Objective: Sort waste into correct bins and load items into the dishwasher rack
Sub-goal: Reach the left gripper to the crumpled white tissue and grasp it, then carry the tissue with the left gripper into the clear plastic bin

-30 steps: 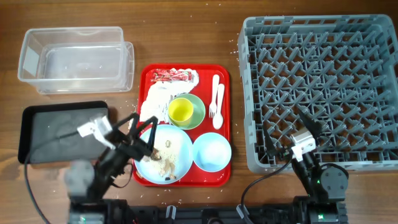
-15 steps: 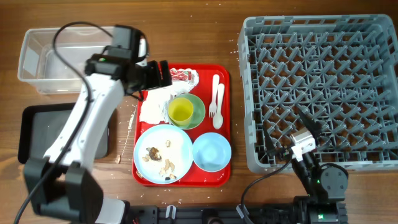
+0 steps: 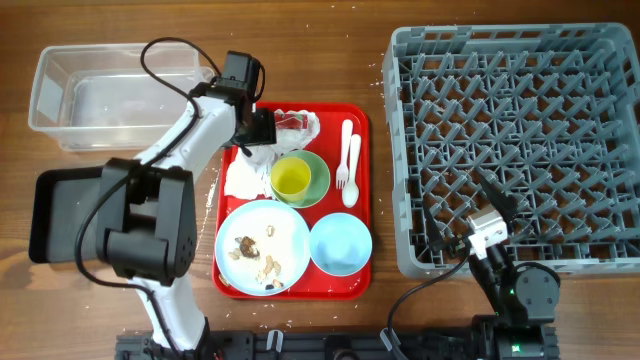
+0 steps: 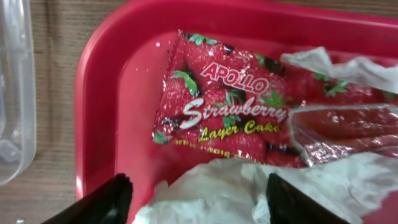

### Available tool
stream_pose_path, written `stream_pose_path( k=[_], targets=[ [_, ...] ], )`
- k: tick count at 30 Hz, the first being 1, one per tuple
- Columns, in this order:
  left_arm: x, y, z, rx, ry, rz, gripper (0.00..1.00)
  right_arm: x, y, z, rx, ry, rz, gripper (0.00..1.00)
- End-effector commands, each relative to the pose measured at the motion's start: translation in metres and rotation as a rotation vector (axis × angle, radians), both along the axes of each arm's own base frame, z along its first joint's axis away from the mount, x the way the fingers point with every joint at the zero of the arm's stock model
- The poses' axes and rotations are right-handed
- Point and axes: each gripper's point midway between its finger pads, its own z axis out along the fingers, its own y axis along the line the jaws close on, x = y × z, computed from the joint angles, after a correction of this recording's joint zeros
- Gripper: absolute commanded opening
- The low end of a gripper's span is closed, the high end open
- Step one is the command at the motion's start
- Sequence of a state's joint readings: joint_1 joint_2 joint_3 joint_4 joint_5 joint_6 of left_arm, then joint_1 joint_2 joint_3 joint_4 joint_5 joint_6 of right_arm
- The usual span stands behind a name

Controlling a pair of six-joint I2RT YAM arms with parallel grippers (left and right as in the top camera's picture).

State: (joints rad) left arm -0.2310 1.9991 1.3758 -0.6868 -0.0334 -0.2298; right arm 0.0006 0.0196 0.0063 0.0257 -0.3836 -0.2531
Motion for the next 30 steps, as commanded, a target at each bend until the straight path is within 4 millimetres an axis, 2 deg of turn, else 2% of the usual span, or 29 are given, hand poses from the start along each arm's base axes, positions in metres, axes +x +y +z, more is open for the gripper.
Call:
stream_pose_path(
  k=[1,3,4,5,6,9,13,18,24,30],
  targets=[
    [0.006,0.001,-0.008,0.021,-0.004,-0.014,0.57,0.0,0.0,0.001,-0.008,-0.01,-0.001,1.0],
    [0.008,0.0,-0.014,0.021,-0.003,-0.014,0.52,0.0,0.0,0.001,-0.008,-0.009,-0.001,1.0],
    [0.007,0.0,-0.016,0.022,0.0,-0.014,0.43,0.0,0.0,0.001,-0.008,-0.009,-0.001,1.0],
    [0.006,0.001,-0.018,0.022,0.006,-0.013,0.31,0.0,0.0,0.001,-0.008,-0.009,-0.001,1.0],
    [0.005,0.001,-0.019,0.024,0.013,-0.011,0.04,0.0,0.0,0.001,-0.008,-0.01,-0.001,1.0],
    [0.003,0.002,-0.008,0.022,0.007,-0.009,0.04,0.0,0.0,0.001,-0.008,-0.01,-0.001,1.0],
    [-0.011,0.001,0.042,-0.02,-0.025,0.039,0.04,0.0,0.0,0.001,-0.008,-0.009,-0.001,1.0],
    [-0.032,-0.017,0.091,-0.158,-0.047,0.002,0.04,0.0,0.0,0.001,-0.008,-0.009,-0.001,1.0],
    [-0.051,-0.02,0.114,-0.204,-0.035,0.015,0.04,0.0,0.0,-0.001,-0.008,0.0,-0.001,1.0],
    [-0.066,-0.046,0.131,-0.367,-0.001,-0.04,0.04,0.001,0.0,-0.003,-0.008,0.007,-0.001,1.0]
  ],
)
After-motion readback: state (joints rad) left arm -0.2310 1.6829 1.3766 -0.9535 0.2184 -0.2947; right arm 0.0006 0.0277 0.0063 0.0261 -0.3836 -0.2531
